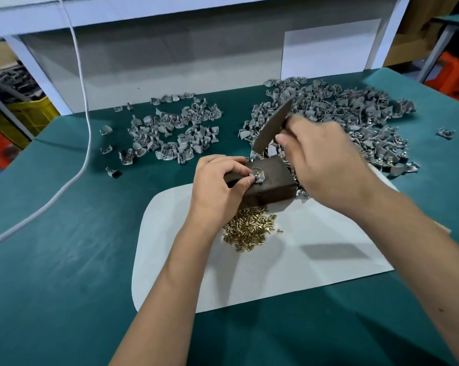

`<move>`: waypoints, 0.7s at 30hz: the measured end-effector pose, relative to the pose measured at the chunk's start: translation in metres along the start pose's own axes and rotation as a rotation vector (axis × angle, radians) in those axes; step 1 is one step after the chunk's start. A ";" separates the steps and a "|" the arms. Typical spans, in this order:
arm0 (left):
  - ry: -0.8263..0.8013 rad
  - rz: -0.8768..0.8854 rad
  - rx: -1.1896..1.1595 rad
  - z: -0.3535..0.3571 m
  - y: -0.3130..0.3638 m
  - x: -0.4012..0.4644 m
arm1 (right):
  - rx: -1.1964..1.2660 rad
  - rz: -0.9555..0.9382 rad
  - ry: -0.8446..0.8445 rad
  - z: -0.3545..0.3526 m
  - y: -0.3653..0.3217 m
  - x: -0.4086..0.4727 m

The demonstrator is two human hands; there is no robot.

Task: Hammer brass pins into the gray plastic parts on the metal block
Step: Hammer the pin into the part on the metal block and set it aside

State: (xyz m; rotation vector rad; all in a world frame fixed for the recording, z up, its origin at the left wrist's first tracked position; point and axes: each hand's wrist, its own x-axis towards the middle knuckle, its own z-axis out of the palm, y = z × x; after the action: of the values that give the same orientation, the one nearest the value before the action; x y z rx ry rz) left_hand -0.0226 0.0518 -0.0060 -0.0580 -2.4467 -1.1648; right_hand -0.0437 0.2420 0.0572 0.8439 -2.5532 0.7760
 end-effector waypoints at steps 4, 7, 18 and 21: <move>0.005 -0.036 -0.009 0.000 0.004 -0.001 | -0.211 0.120 -0.275 0.007 0.004 -0.001; 0.001 -0.042 -0.014 -0.001 0.005 -0.001 | -0.230 0.097 -0.178 -0.004 0.007 0.004; 0.008 -0.049 -0.033 -0.001 0.004 -0.001 | -0.213 0.043 -0.065 -0.007 -0.001 0.004; 0.012 -0.052 -0.043 -0.001 0.003 0.000 | -0.192 0.054 -0.150 0.006 -0.011 -0.001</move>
State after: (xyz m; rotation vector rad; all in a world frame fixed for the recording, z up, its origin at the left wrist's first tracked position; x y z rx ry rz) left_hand -0.0212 0.0535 -0.0034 0.0003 -2.4259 -1.2366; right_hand -0.0371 0.2317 0.0568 0.8011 -2.7386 0.4876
